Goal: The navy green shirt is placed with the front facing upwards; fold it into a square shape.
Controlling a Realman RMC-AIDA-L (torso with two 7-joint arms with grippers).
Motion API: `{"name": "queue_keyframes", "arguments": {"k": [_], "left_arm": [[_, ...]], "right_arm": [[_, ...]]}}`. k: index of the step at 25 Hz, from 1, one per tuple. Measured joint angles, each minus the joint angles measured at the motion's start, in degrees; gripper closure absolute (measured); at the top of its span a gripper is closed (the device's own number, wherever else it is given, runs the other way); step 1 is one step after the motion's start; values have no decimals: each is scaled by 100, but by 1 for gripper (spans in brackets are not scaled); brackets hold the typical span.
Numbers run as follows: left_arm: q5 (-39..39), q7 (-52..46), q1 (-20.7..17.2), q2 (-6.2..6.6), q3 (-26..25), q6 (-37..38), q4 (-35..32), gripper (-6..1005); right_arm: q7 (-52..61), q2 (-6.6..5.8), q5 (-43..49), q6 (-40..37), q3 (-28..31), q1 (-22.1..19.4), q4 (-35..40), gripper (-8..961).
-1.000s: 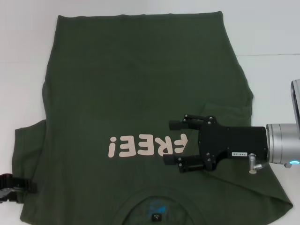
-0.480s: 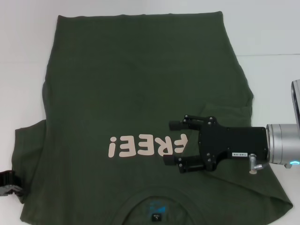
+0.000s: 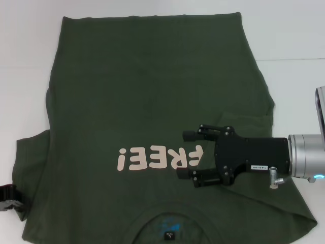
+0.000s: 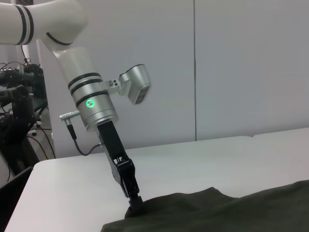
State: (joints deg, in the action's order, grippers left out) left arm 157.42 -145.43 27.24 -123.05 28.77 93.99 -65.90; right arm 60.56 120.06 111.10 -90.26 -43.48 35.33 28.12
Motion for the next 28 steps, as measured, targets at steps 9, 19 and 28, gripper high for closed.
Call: {"name": "queue_keyframes", "arguments": {"k": [9, 19, 28], "left_arm": [[12, 7, -42, 6, 60, -48, -136, 905], [15, 169, -194, 0, -24, 251, -582, 896], [-29, 9, -203, 32, -521, 558, -686, 711]], "right_arm": [[-11, 0, 0, 14, -4, 1, -17, 54], [-44, 0, -16, 33, 33, 35, -72, 57], [-59, 9, -19, 84, -6, 76, -79, 58]]}}
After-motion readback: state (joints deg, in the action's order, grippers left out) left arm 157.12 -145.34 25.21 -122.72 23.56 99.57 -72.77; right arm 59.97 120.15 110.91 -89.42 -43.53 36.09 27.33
